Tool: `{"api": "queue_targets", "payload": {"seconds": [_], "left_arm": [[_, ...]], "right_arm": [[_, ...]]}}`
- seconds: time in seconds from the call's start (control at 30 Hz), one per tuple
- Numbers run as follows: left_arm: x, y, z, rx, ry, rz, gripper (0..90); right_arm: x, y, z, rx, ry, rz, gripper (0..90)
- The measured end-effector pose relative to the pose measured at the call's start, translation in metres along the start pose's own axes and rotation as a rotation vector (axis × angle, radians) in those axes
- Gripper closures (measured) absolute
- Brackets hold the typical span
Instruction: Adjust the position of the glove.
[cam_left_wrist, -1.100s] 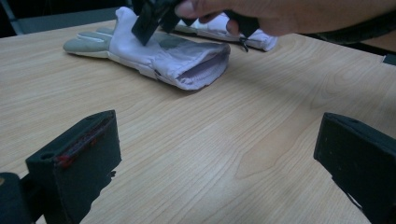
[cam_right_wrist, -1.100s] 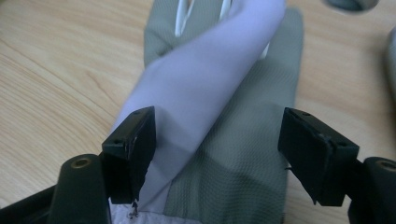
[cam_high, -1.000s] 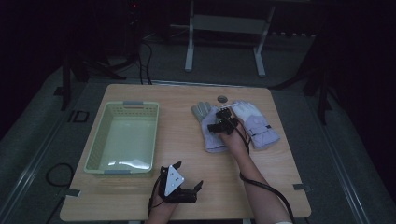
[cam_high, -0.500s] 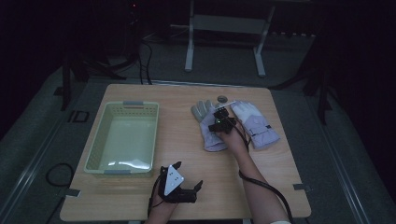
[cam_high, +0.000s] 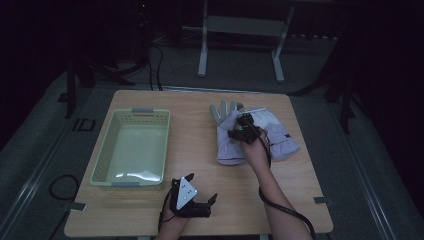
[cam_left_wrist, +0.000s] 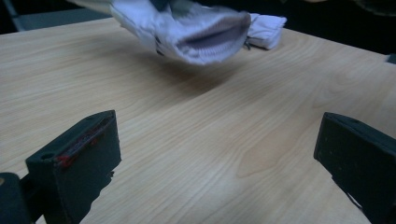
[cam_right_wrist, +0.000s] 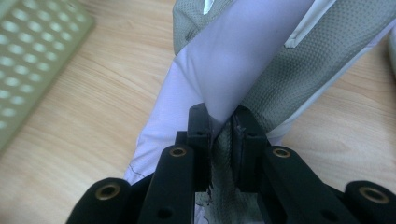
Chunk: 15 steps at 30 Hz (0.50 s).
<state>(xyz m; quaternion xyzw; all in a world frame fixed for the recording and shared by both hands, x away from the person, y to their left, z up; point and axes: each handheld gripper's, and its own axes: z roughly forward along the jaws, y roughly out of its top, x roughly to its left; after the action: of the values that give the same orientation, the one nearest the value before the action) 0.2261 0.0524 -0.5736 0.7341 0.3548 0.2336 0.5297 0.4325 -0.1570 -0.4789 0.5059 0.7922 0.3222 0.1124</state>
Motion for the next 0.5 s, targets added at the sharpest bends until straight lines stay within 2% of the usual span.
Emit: {"api": "queue_targets", "payload": {"seconds": [0.13,0.17,0.3,0.33,0.43,0.5], "left_arm": [[-0.003,0.0,0.0,0.009,-0.012,0.03,0.8],[-0.004,0.0,0.0,0.01,-0.006,0.032,0.8],[-0.002,0.0,0.0,0.016,-0.005,0.022,0.8],[-0.002,0.0,0.0,0.012,-0.008,0.013,0.8],[-0.002,0.0,0.0,0.016,-0.011,0.018,0.8],[-0.002,0.0,0.0,0.016,-0.009,0.023,0.8]], "right_arm": [[0.015,-0.006,-0.018,-0.052,-0.001,0.021,79.8],[0.019,-0.008,-0.022,-0.061,0.002,0.01,79.7],[0.031,-0.018,-0.038,-0.093,-0.008,-0.024,79.7],[0.032,-0.021,-0.041,-0.103,0.002,-0.015,79.6],[0.036,-0.03,-0.047,-0.141,0.0,0.008,79.0],[0.039,-0.036,-0.043,-0.141,-0.011,0.002,78.7]]}}
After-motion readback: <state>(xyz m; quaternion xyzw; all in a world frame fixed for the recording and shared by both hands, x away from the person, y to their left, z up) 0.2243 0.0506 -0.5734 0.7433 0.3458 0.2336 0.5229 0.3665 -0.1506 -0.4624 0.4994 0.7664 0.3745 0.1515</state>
